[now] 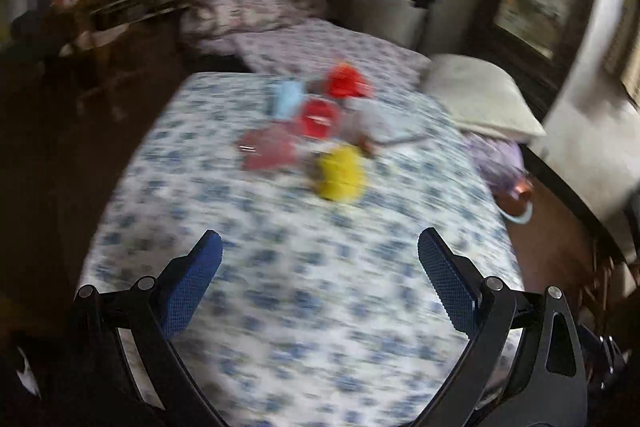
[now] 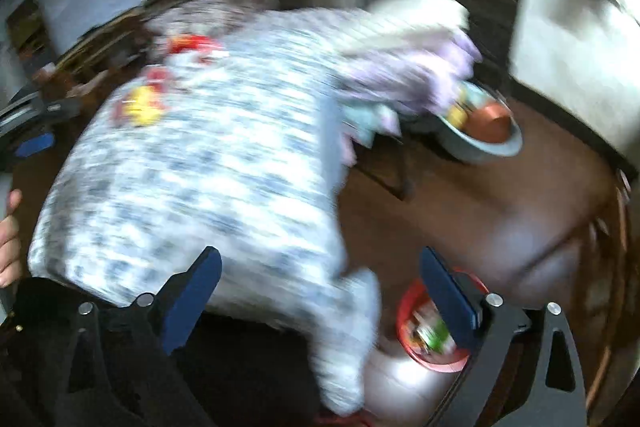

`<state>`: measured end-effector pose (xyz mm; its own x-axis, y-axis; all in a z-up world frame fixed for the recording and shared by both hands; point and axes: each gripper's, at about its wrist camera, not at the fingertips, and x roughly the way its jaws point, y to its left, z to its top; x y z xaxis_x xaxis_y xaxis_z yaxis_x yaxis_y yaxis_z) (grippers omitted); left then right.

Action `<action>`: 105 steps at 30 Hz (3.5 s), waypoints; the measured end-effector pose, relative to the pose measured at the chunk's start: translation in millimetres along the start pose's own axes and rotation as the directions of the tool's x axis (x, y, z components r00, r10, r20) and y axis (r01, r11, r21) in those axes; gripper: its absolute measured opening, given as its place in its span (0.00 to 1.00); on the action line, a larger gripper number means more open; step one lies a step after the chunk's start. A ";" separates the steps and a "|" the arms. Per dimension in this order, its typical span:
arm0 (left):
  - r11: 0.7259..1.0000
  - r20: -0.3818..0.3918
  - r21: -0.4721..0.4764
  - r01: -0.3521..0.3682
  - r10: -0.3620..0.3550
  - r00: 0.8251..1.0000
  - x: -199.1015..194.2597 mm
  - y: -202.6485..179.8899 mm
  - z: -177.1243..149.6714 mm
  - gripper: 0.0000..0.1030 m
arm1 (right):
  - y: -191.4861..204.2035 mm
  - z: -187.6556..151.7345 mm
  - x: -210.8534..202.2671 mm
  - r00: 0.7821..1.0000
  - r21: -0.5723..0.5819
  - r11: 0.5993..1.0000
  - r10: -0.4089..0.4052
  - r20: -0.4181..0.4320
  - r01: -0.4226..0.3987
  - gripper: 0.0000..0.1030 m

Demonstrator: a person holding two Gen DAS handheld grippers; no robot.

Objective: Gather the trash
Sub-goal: 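Swing both tools back toward the bed, then grasp the yellow fluffy pom with the right tool while the left tool grasps the red snack bag, then carry the yellow pom and red snack bag with both tools over the red wastebasket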

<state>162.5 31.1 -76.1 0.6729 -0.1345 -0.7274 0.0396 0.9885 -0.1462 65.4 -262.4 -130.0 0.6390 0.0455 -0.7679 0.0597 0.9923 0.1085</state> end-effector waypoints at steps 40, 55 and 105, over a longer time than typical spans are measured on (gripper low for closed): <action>0.964 0.009 -0.245 -0.107 0.113 0.994 25.4 92.9 14.0 0.93 | 183.8 134.4 165.6 0.996 -0.101 0.992 0.077 -0.046 -0.081 0.94; 0.991 0.002 -0.073 -0.109 0.109 0.994 81.5 37.7 52.4 0.93 | 126.3 90.6 97.7 0.985 -0.033 0.985 0.170 -0.027 -0.171 0.31; 0.985 -0.035 0.005 0.173 -0.172 0.984 2.2 -14.8 -31.3 0.36 | 44.8 49.7 -8.3 0.974 0.093 0.971 0.213 0.081 -0.220 0.31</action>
<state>140.2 14.0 -96.5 0.6299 -0.3051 -0.7142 0.1585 0.9507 -0.2664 100.8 -224.1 -87.4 0.6973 0.2464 -0.6731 -0.0112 0.9427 0.3335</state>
